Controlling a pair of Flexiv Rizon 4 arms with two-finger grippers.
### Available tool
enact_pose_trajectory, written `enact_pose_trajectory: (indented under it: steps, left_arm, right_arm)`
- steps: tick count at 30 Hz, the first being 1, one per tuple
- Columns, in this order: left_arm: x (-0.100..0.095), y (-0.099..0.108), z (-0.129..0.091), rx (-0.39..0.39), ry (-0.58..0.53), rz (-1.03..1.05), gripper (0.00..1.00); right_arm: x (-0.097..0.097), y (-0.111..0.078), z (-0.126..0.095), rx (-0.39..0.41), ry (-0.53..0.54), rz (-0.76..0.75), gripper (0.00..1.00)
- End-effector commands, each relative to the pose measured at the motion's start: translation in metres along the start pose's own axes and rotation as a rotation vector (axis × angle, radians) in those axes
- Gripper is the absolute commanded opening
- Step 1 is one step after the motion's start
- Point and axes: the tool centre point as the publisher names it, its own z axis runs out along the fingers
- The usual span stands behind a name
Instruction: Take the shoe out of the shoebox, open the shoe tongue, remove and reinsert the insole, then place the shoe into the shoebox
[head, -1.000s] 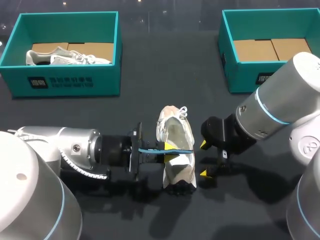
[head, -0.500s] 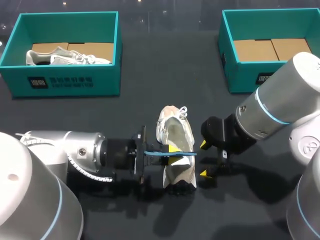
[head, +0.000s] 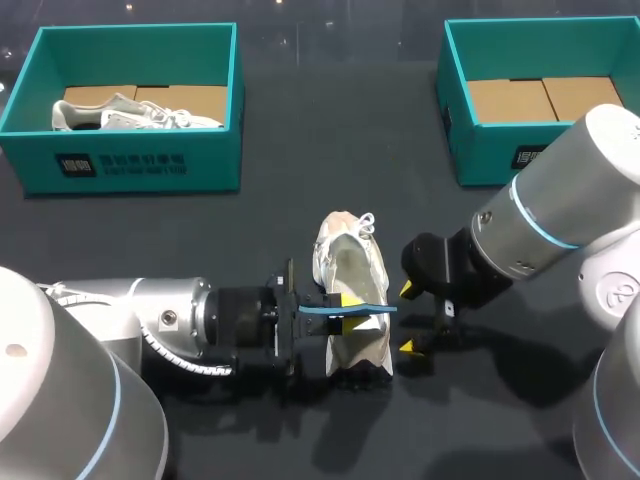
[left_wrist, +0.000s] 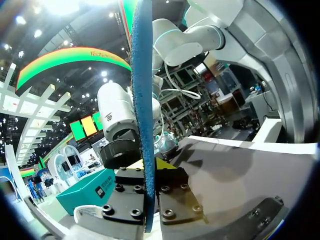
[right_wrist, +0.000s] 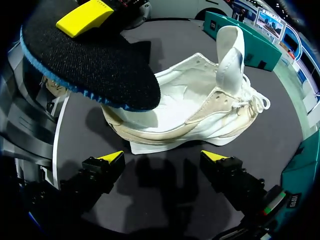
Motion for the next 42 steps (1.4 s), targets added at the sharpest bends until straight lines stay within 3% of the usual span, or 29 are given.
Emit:
enact_pose_trajectory:
  steps: [1, 18, 42]
  left_arm:
    - [0.004, 0.003, 0.005, 0.004, -0.021, -0.023, 0.00]
    - [0.005, 0.017, 0.015, -0.020, -0.039, -0.048, 0.00]
    - [-0.003, 0.042, 0.007, -0.078, -0.084, -0.077, 0.00]
  right_arm:
    - [0.001, -0.001, 0.000, -0.001, -0.002, 0.000, 1.00]
    - [0.001, -0.001, 0.000, -0.001, -0.002, 0.000, 1.00]
    - [0.001, -0.001, 0.000, -0.001, -0.002, 0.000, 1.00]
